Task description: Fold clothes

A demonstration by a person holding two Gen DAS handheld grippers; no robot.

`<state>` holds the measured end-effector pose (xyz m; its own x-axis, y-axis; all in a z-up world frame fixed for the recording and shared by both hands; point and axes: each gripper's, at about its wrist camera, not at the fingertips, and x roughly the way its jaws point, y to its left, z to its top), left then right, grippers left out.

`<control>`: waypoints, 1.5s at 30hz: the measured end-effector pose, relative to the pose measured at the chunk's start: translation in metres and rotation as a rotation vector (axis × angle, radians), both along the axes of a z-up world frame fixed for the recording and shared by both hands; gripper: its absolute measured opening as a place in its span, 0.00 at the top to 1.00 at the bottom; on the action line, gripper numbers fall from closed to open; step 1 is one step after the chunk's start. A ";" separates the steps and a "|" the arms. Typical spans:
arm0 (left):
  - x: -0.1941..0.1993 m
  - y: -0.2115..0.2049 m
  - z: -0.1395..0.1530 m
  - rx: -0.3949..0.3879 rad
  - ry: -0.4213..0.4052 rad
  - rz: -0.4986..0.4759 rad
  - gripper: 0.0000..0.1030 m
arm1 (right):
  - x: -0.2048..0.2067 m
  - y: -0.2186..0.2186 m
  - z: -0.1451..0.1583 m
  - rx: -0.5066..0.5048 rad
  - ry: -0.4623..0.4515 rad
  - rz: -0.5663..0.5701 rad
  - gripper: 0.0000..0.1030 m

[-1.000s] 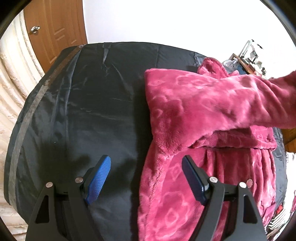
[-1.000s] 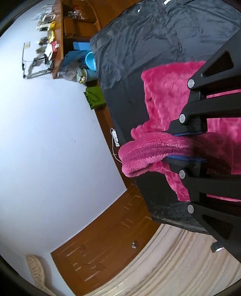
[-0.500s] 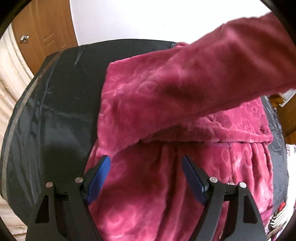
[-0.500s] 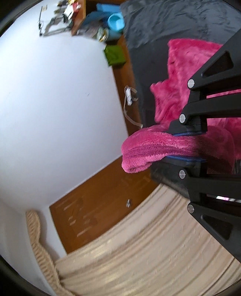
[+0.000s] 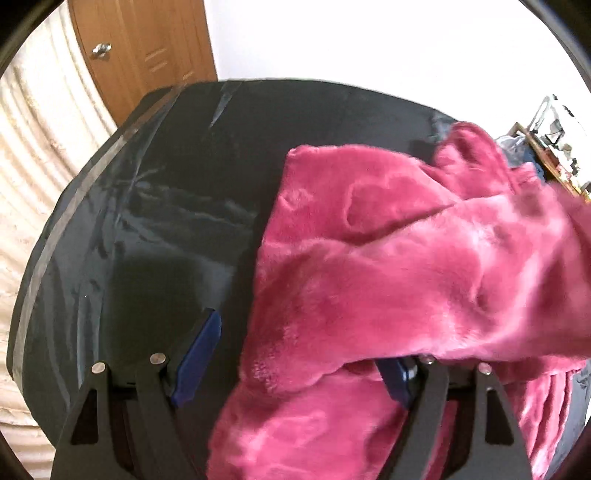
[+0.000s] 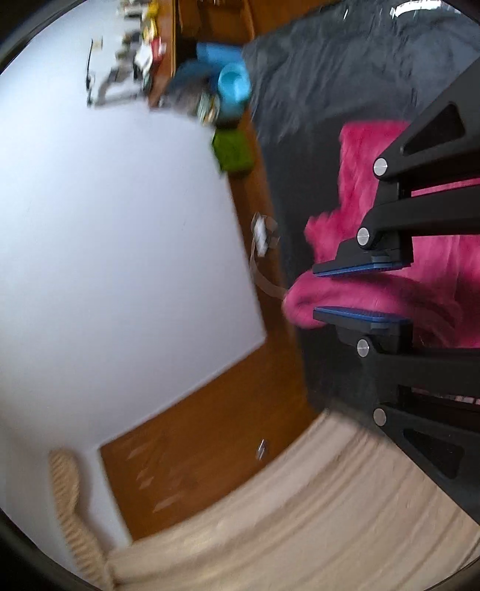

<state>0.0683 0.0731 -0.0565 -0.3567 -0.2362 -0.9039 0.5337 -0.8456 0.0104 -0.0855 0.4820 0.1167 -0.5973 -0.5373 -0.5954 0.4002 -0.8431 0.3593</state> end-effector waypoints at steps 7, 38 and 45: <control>0.009 -0.009 -0.019 -0.056 -0.077 -0.079 0.20 | -0.016 0.027 -0.114 0.144 -0.255 -0.126 0.81; 0.001 -0.036 -0.014 -0.052 -0.058 -0.110 0.19 | -0.012 0.031 -0.129 0.304 -0.221 -0.243 0.88; 0.005 -0.036 -0.019 -0.040 -0.076 -0.125 0.20 | -0.011 0.038 -0.164 0.260 -0.340 -0.205 0.87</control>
